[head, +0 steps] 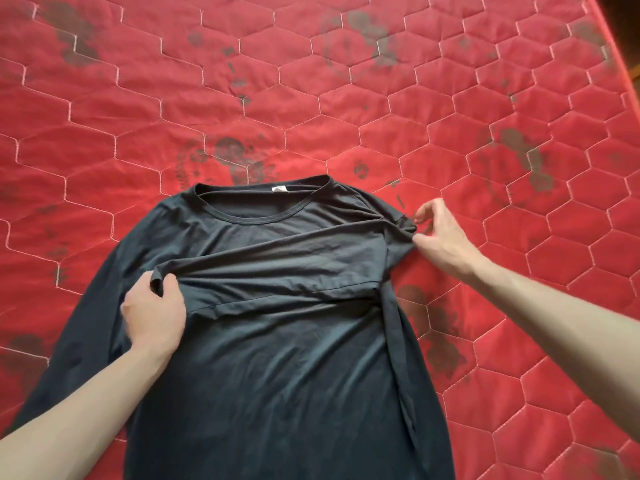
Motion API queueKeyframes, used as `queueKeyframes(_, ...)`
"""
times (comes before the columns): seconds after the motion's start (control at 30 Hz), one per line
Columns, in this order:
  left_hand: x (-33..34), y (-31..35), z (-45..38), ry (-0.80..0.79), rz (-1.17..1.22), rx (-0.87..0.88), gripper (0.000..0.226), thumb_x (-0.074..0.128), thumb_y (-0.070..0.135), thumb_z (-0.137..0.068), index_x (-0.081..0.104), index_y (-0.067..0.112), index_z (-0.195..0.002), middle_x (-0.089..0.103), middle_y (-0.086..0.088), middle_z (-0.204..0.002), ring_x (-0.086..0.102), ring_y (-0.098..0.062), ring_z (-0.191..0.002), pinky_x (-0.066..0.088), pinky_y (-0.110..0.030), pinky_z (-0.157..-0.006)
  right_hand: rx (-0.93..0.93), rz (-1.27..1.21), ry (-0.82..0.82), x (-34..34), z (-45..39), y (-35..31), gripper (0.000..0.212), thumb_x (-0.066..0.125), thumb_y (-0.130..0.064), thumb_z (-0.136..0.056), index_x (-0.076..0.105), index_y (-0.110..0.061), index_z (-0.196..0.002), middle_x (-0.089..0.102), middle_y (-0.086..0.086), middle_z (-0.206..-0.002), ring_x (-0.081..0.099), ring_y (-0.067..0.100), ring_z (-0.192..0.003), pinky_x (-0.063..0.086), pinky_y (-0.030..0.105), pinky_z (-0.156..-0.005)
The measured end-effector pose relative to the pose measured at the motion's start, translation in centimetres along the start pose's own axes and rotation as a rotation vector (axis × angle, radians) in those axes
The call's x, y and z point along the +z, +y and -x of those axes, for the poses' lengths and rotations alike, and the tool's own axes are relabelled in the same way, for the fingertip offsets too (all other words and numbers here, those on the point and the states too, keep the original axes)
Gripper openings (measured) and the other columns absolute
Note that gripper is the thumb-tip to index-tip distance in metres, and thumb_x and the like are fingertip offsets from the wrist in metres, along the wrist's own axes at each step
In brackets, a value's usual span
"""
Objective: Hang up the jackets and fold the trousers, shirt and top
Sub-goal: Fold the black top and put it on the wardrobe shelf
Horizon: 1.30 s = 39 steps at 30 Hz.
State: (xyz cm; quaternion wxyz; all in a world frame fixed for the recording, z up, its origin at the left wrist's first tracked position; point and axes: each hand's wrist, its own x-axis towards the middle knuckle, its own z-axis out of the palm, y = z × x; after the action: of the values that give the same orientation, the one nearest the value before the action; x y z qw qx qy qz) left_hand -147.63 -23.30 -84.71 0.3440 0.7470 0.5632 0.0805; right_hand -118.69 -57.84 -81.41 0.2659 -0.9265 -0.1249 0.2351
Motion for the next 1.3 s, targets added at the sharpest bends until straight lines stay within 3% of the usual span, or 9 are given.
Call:
queueKeyframes(0.1, -0.2, -0.4, 0.4, 0.012, -0.052, -0.012, 0.03, 0.054, 0.017, -0.101, 0.049, -0.003, -0.08, 0.055, -0.021, -0.073, 0.051, -0.044, -0.079, 0.037, -0.044, -0.072, 0.021, -0.038, -0.075, 1.7, 1.8, 1.7, 0.038, 0.068, -0.015, -0.082, 0.053, -0.024, -0.116, 0.062, 0.002, -0.107, 0.052, 0.011, -0.079, 0.045, 0.031, -0.079)
queueKeyframes(0.23, -0.1, -0.3, 0.4, -0.011, -0.089, 0.024, 0.028, 0.051, 0.019, -0.104, 0.047, -0.002, -0.085, 0.056, -0.024, -0.079, 0.051, -0.044, -0.082, 0.039, -0.049, -0.077, -0.006, -0.121, -0.086, 2.1, 1.9, 2.0, 0.007, 0.06, -0.022, -0.096, 0.066, -0.026, -0.099, 0.072, -0.005, -0.082, 0.061, 0.01, -0.072, 0.051, 0.036, -0.074)
queueKeyframes(0.37, -0.3, -0.6, 0.4, -0.015, -0.073, 0.082, 0.028, 0.05, 0.016, -0.106, 0.047, -0.002, -0.086, 0.053, -0.02, -0.074, 0.048, -0.042, -0.078, 0.034, -0.044, -0.074, 0.1, -0.199, 0.159, 0.0, 0.2, 2.6, 0.016, 0.055, -0.01, -0.098, 0.065, -0.023, -0.096, 0.073, -0.005, -0.066, 0.069, 0.012, -0.059, 0.055, 0.029, -0.064)
queueKeyframes(0.57, -0.1, -0.7, 0.9, -0.084, -0.059, 0.108, 0.03, 0.052, 0.019, -0.106, 0.045, 0.0, -0.085, 0.052, -0.011, -0.071, 0.049, -0.039, -0.074, 0.034, -0.042, -0.072, 0.424, -0.377, 0.284, -0.3, 0.1, 3.3, 0.015, 0.054, -0.023, -0.102, 0.051, -0.016, -0.115, 0.078, 0.014, -0.097, 0.072, 0.021, -0.072, 0.059, 0.05, -0.09)
queueKeyframes(0.7, 0.0, -0.6, 0.8, -0.069, -0.049, 0.097, 0.03, 0.054, 0.022, -0.106, 0.046, 0.002, -0.084, 0.051, -0.01, -0.07, 0.049, -0.039, -0.075, 0.035, -0.043, -0.073, 0.273, -0.049, 0.233, 2.9, 4.6, 1.8, 0.03, 0.058, -0.051, -0.098, 0.062, -0.021, -0.099, 0.072, -0.001, -0.092, 0.067, 0.025, -0.092, 0.052, 0.042, -0.087)
queueKeyframes(0.8, 0.1, -0.5, 0.7, -0.058, -0.044, 0.097, 0.029, 0.055, 0.022, -0.105, 0.047, 0.002, -0.085, 0.05, -0.009, -0.069, 0.048, -0.039, -0.075, 0.034, -0.042, -0.073, 0.156, -0.001, 0.212, 5.3, 6.6, 1.1, 0.026, 0.06, -0.036, -0.102, 0.058, -0.01, -0.104, 0.067, 0.01, -0.1, 0.059, 0.032, -0.099, 0.047, 0.046, -0.088)
queueKeyframes(0.93, -0.2, -0.7, -0.5, -0.058, -0.052, 0.106, 0.034, 0.058, 0.02, -0.104, 0.047, 0.001, -0.078, 0.049, -0.013, -0.067, 0.046, -0.039, -0.071, 0.034, -0.043, -0.071, 0.325, -0.295, 0.324, 4.6, 6.5, 1.3, 0.019, 0.056, -0.027, -0.106, 0.055, -0.008, -0.111, 0.072, 0.017, -0.092, 0.066, 0.037, -0.092, 0.048, 0.045, -0.084)
queueKeyframes(1.1, -0.7, -0.7, -1.3, -0.081, -0.087, 0.119, 0.041, 0.066, 0.021, -0.1, 0.044, 0.007, -0.069, 0.047, -0.011, -0.061, 0.046, -0.039, -0.067, 0.035, -0.043, -0.067, 0.387, -0.043, 0.297, 3.9, 6.0, 2.4, 0.024, 0.06, -0.035, -0.1, 0.054, -0.016, -0.115, 0.07, 0.006, -0.094, 0.065, 0.036, -0.099, 0.046, 0.041, -0.079)
queueKeyframes(1.3, -1.3, -1.3, -1.5, -0.173, -0.092, 0.186, 0.032, 0.069, 0.024, -0.097, 0.05, 0.014, -0.072, 0.058, -0.007, -0.068, 0.054, -0.036, -0.072, 0.043, -0.045, -0.069, -0.361, 0.584, 0.275, 3.2, 3.8, 0.6, 0.041, 0.071, -0.026, -0.094, 0.061, -0.017, -0.133, 0.061, 0.007, -0.127, 0.055, 0.033, -0.116, 0.045, 0.047, -0.095)
